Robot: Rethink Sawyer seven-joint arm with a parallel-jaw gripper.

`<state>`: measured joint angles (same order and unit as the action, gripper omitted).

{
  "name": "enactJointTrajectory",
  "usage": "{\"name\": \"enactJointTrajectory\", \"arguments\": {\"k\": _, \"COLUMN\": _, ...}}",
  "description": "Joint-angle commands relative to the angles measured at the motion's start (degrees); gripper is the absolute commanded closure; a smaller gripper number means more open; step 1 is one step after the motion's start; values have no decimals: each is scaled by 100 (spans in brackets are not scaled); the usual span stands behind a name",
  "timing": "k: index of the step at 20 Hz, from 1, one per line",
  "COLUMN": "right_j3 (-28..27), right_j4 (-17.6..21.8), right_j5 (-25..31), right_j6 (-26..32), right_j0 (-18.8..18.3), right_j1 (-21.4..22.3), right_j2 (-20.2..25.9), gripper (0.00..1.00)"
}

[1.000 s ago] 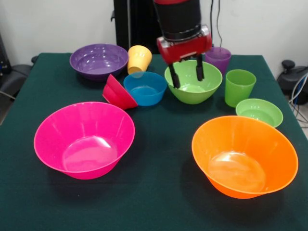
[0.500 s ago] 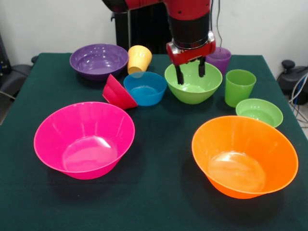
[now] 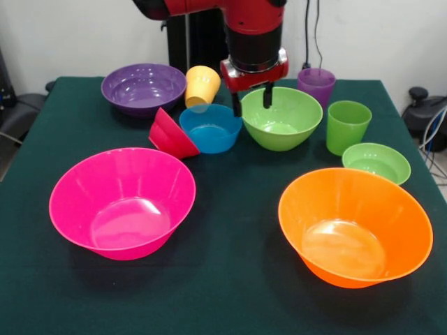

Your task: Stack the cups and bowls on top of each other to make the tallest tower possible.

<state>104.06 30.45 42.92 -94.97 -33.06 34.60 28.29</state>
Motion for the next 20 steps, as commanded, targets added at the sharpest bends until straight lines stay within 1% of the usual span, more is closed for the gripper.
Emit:
{"name": "enactJointTrajectory", "arguments": {"k": 1, "right_j3": -169, "right_j4": 329, "right_j5": 162, "right_j6": 307, "right_j0": -11, "right_j1": -49, "right_j2": -137, "gripper": 0}}
{"name": "enactJointTrajectory", "arguments": {"k": 3, "right_j3": -193, "right_j4": 269, "right_j5": 223, "right_j6": 314, "right_j0": -15, "right_j1": 1, "right_j2": -97, "gripper": 0}}
{"name": "enactJointTrajectory", "arguments": {"k": 6, "right_j3": -159, "right_j4": 266, "right_j5": 124, "right_j6": 280, "right_j0": -47, "right_j1": -15, "right_j2": -78, "gripper": 0}}
{"name": "enactJointTrajectory", "arguments": {"k": 10, "right_j3": -75, "right_j4": 184, "right_j5": -115, "right_j6": 144, "right_j0": -113, "right_j1": -79, "right_j2": -24, "gripper": 0}}
{"name": "enactJointTrajectory", "arguments": {"k": 14, "right_j3": 52, "right_j4": 35, "right_j5": -482, "right_j6": 52, "right_j0": -286, "right_j1": -180, "right_j2": 145, "gripper": 0}}
{"name": "enactJointTrajectory", "arguments": {"k": 17, "right_j3": 73, "right_j4": 11, "right_j5": -495, "right_j6": 45, "right_j0": -327, "right_j1": -197, "right_j2": 173, "gripper": 0}}
{"name": "enactJointTrajectory", "arguments": {"k": 20, "right_j3": 69, "right_j4": -23, "right_j5": -604, "right_j6": -16, "right_j0": -319, "right_j1": -309, "right_j2": 225, "gripper": 0}}
